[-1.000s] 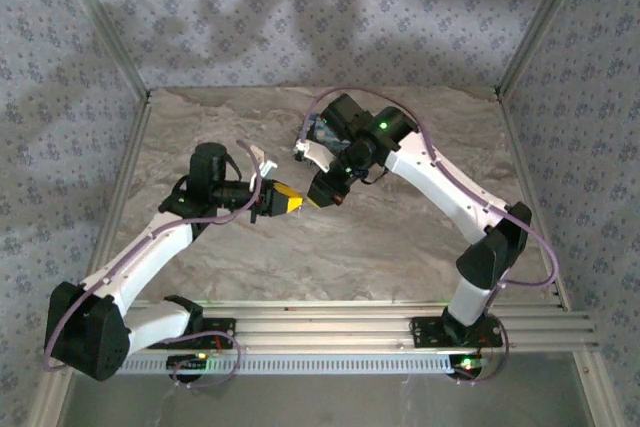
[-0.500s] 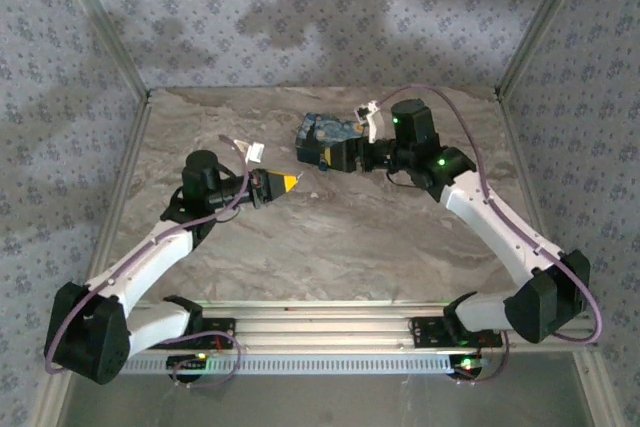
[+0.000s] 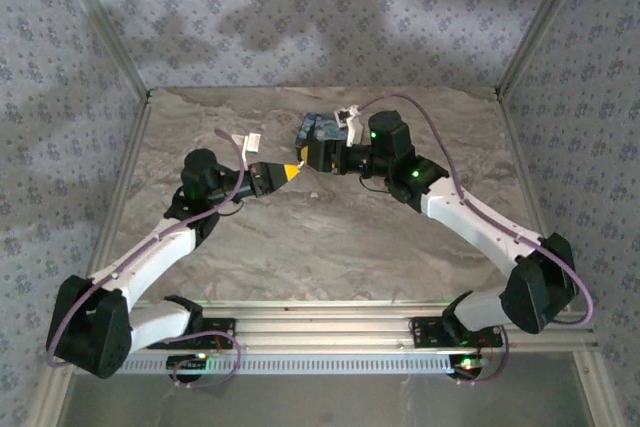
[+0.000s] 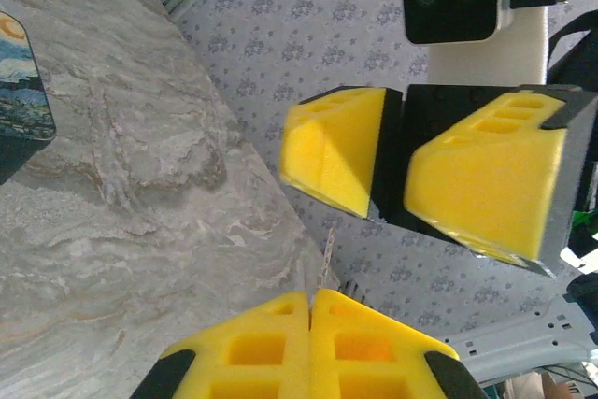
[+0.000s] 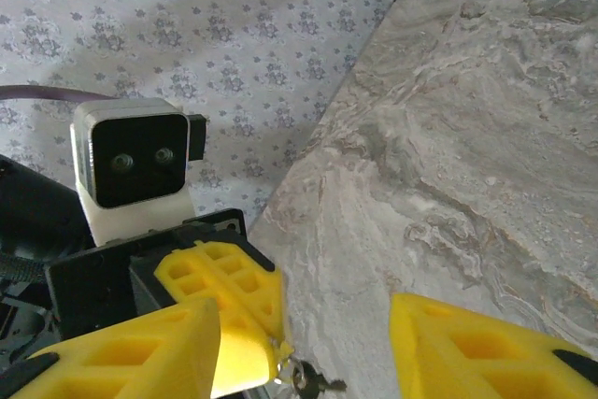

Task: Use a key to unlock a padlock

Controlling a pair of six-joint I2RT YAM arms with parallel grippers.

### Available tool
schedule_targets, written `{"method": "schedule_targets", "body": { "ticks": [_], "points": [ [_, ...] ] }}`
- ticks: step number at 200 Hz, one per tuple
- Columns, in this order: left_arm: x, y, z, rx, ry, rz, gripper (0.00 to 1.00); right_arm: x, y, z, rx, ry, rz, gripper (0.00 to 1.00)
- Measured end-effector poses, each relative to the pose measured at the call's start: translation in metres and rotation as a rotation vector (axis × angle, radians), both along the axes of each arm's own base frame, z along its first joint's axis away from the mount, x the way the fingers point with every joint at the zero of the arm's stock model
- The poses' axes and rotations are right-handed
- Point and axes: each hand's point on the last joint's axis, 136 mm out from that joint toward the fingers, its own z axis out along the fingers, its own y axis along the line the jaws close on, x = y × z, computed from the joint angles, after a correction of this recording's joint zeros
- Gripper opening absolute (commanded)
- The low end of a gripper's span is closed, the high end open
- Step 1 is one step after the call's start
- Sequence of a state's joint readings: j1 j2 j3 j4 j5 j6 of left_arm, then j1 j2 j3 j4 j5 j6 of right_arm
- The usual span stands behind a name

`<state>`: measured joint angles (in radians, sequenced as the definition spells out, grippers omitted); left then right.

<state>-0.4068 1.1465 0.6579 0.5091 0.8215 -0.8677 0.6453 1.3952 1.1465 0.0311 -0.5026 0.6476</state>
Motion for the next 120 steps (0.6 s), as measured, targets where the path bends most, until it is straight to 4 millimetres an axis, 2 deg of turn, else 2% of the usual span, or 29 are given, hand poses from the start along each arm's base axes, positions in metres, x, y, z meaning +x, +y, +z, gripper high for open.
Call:
{"method": "schedule_targets", "body": {
  "ticks": [33, 71, 120],
  "points": [
    [0.0, 0.0, 0.002, -0.01, 0.005, 0.0, 0.0, -0.001, 0.01, -0.006, 0.008, 0.021, 0.015, 0.39],
    [0.0, 0.0, 0.002, -0.011, 0.004, 0.0, 0.0, -0.005, 0.018, -0.003, 0.031, 0.023, 0.029, 0.28],
    [0.002, 0.0, 0.004, -0.014, 0.001, 0.011, 0.0, -0.006, 0.022, -0.006, 0.043, 0.032, 0.032, 0.32]
  ]
}}
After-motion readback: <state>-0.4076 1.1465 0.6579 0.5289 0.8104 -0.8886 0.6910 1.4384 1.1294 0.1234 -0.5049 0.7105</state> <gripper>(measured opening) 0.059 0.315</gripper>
